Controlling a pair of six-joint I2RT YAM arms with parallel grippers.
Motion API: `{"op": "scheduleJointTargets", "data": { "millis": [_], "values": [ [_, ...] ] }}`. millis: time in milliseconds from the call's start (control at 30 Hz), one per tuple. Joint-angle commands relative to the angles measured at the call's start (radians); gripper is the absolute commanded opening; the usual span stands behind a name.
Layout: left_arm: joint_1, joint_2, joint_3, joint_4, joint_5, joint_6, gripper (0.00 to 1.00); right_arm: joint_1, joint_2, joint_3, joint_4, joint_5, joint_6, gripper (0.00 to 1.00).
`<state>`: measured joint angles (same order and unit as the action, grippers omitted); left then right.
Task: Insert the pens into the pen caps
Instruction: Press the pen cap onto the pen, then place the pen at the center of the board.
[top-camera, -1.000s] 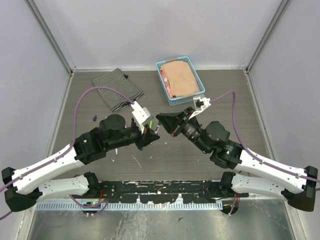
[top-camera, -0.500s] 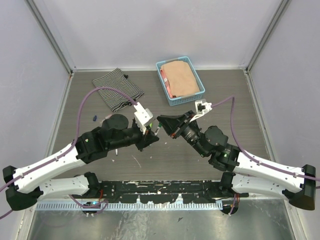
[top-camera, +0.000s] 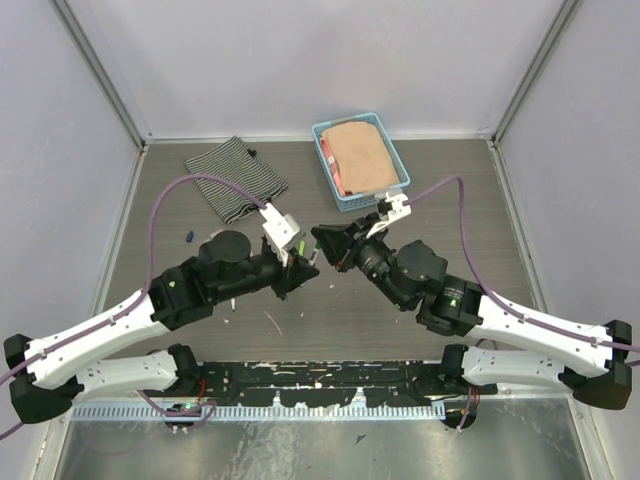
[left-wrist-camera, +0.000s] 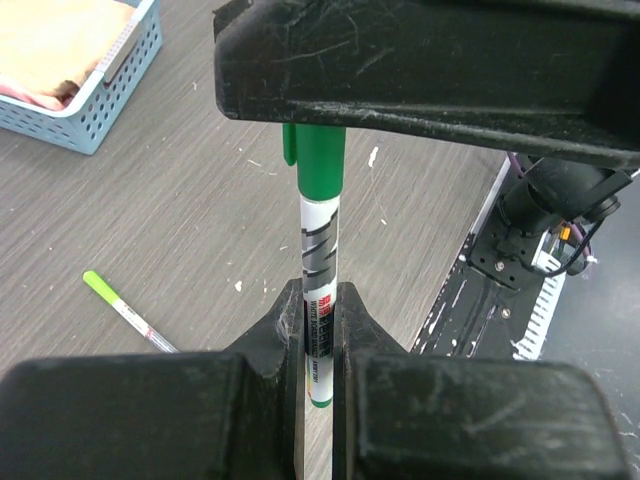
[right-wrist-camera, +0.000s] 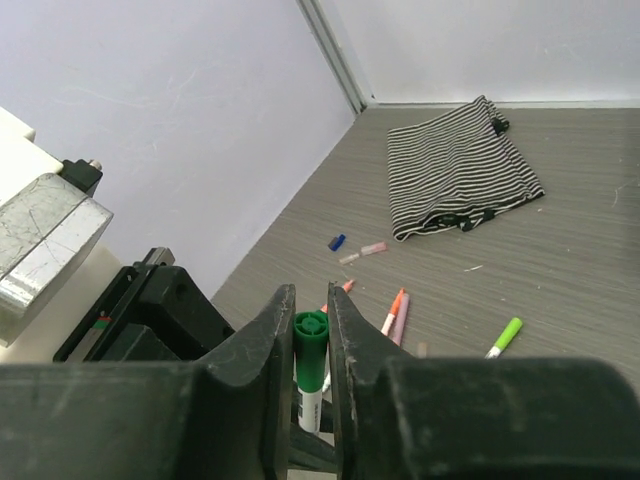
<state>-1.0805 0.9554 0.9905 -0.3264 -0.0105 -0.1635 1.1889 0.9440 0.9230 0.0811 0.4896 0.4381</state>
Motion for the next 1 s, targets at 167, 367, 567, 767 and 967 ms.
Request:
{"op": "scheduleJointTargets", "data": {
  "millis": [167,367,567,767,967],
  "values": [
    [0.01,-0.07,-0.07,0.271,-0.055,-0.034,0.0,0.025,-0.005,0.027,-0.154,-0.009,-0.102,0.37],
    [0.009,-0.073,-0.158,0.265,-0.077,-0.055,0.0,0.024,-0.092,0.015,-0.118,0.026,-0.117,0.51],
    [0.01,-0.102,-0.223,0.227,-0.203,-0.094,0.0,0.025,-0.129,0.011,-0.229,0.084,-0.122,0.61],
    [0.01,-0.033,-0.212,0.101,-0.409,-0.179,0.0,0.025,-0.142,-0.003,-0.383,0.231,-0.047,0.64],
    [0.009,0.169,-0.101,-0.08,-0.521,-0.287,0.0,-0.033,-0.117,0.018,-0.466,0.23,0.022,0.66]
  ]
}}
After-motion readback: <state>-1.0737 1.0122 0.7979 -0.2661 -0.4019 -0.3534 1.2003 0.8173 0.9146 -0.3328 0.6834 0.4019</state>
